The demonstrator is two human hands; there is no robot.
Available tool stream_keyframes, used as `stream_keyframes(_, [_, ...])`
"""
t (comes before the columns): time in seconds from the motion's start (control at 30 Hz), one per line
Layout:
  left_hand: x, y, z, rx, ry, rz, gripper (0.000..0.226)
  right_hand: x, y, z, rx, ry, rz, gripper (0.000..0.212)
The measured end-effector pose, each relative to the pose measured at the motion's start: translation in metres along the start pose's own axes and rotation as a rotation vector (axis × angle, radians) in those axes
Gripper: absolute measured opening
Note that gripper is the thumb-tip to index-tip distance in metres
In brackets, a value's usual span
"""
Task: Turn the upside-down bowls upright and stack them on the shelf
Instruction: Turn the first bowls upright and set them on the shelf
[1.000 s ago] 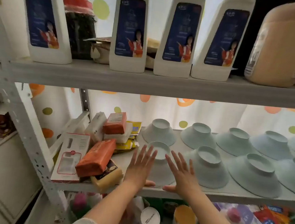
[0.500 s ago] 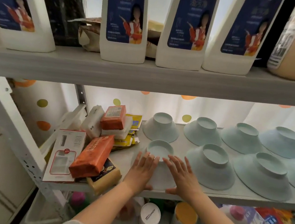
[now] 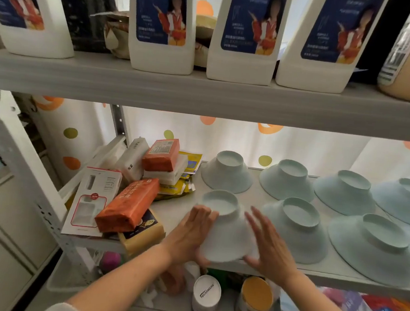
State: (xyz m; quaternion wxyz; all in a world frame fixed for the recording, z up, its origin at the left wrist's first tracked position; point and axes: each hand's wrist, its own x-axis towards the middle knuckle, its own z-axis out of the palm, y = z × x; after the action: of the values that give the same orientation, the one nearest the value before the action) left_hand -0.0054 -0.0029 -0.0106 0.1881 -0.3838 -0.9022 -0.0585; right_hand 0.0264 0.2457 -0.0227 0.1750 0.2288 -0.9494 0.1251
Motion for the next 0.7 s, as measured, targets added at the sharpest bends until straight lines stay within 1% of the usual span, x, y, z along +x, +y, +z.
stream_keyframes(0.03, [0.005, 0.000, -0.007, -0.138, 0.044, -0.083, 0.111, 0.003, 0.007, -0.006, 0.081, 0.066, 0.119, 0.102])
stream_keyframes(0.07, [0.011, 0.003, -0.017, -0.305, 0.072, -0.206, 0.109, 0.009, 0.013, -0.012, 0.184, 0.130, 0.273, 0.096])
stream_keyframes(0.13, [0.024, 0.006, -0.035, -0.707, 0.164, -0.514, 0.111, 0.024, 0.016, -0.022, 0.416, 0.167, 0.573, 0.085])
stream_keyframes(0.17, [0.030, 0.006, -0.044, -0.956, 0.201, -0.657, 0.113, 0.031, 0.016, -0.024, 0.509, 0.144, 0.646, 0.079])
stream_keyframes(0.2, [0.035, 0.005, -0.052, -1.228, 0.204, -0.752, 0.114, 0.038, 0.014, -0.025, 0.591, 0.105, 0.662, 0.074])
stream_keyframes(0.23, [0.039, 0.002, -0.056, -1.473, 0.181, -0.804, 0.112, 0.043, 0.011, -0.024, 0.689, 0.064, 0.664, 0.074])
stream_keyframes(0.27, [0.041, 0.000, -0.057, -1.618, 0.148, -0.826, 0.105, 0.049, 0.007, -0.022, 0.815, 0.053, 0.679, 0.079])
stream_keyframes(0.33, [0.041, 0.004, -0.058, -1.745, 0.091, -0.837, 0.079, 0.058, 0.002, -0.017, 1.046, 0.084, 0.783, 0.087])
stream_keyframes(0.4, [0.039, 0.009, -0.051, -1.818, 0.094, -0.925, 0.068, 0.065, -0.003, -0.015, 1.119, 0.107, 0.901, 0.078])
stream_keyframes(0.47, [0.036, 0.011, -0.043, -1.856, 0.099, -1.068, 0.058, 0.065, 0.001, -0.008, 1.069, 0.097, 0.977, 0.065])
stream_keyframes(0.53, [0.033, 0.012, -0.039, -1.846, 0.086, -1.191, 0.039, 0.062, 0.005, -0.001, 1.003, 0.078, 0.990, 0.059])
stream_keyframes(0.57, [0.032, 0.012, -0.036, -1.829, 0.089, -1.244, 0.034, 0.061, 0.007, 0.001, 0.973, 0.075, 0.990, 0.057])
stream_keyframes(0.63, [0.031, 0.012, -0.034, -1.794, 0.122, -1.319, 0.028, 0.060, 0.008, 0.004, 0.931, 0.076, 0.983, 0.055])
stream_keyframes(0.7, [0.032, 0.009, -0.032, -1.755, 0.178, -1.369, 0.028, 0.062, 0.007, 0.001, 0.902, 0.089, 0.968, 0.053])
